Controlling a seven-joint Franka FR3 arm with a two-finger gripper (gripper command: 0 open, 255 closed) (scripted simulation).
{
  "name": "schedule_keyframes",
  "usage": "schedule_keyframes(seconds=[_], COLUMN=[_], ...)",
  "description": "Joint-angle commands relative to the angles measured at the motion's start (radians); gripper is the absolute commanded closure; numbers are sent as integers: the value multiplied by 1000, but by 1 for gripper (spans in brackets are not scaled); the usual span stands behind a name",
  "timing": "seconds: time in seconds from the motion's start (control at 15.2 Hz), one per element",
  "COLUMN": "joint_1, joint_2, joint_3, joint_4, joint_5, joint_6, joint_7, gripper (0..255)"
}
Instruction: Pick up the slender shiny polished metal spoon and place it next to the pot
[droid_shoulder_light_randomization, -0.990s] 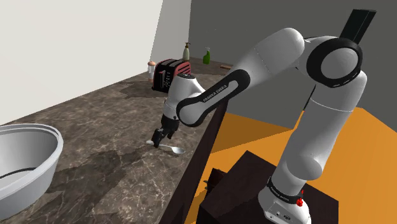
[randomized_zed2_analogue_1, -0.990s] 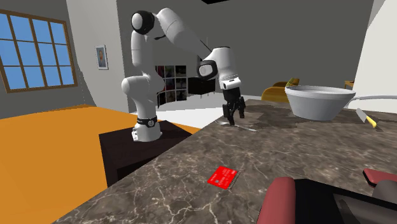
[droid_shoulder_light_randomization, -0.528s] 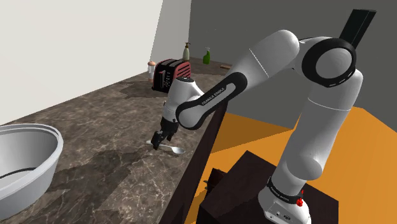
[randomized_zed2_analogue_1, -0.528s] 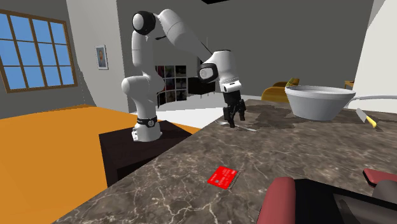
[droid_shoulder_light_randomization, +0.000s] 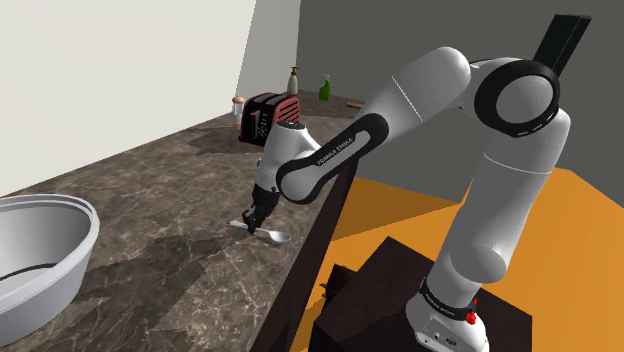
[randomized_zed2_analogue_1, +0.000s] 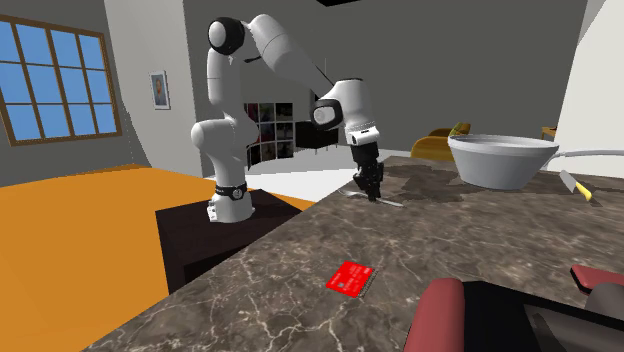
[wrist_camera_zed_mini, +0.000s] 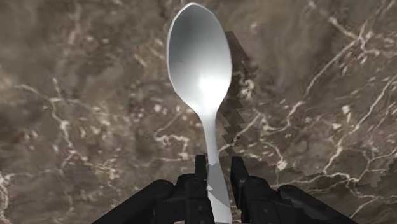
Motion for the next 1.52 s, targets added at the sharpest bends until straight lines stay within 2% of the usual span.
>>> schedule_keyframes(seconds=[0.0, 0.2, 1.45], joint_1=[0, 0, -5], joint_2=[0, 0, -159], joint_3=[0, 0, -7], joint_4=[0, 0, 108], joint_5=[0, 0, 50], joint_6=[0, 0, -262], joint_7=[0, 0, -24], gripper=[255, 255, 255])
